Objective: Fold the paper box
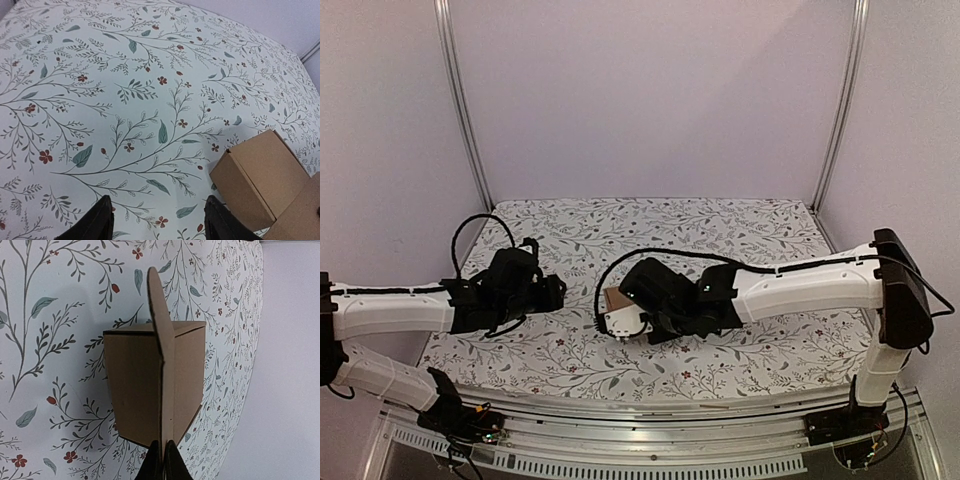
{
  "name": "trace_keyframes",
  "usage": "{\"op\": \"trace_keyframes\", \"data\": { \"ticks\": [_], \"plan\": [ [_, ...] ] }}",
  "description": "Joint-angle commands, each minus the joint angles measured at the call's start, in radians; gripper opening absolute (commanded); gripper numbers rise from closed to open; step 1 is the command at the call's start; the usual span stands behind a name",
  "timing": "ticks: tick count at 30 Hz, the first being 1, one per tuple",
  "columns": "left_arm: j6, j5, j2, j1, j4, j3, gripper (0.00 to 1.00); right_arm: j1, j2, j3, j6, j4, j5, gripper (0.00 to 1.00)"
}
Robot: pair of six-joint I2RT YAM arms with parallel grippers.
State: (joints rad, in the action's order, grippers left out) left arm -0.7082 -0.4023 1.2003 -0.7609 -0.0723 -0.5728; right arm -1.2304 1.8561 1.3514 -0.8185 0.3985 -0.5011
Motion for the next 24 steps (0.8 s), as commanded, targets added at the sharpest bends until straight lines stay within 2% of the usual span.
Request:
{"op": "trace_keyframes", "data": {
  "ticks": [1, 17, 20, 24],
  "plan": [
    [0.019, 0.015, 0.006, 0.016, 0.003, -0.003, 0.62, 0.039, 0.005, 0.086, 0.070, 0.219, 0.128, 0.04],
    [0.048, 0.044, -0.015, 0.027, -0.036, -0.019, 0.62, 0.072, 0.029, 0.411, 0.110, 0.763, 0.351, 0.03],
    [0.053, 0.049, -0.009, 0.028, -0.040, -0.022, 0.62, 0.075, 0.053, 0.422, 0.112, 0.792, 0.352, 0.03],
    [0.054, 0.052, -0.008, 0.028, -0.044, -0.022, 0.62, 0.074, 0.077, 0.366, 0.123, 0.749, 0.367, 0.04]
  ]
}}
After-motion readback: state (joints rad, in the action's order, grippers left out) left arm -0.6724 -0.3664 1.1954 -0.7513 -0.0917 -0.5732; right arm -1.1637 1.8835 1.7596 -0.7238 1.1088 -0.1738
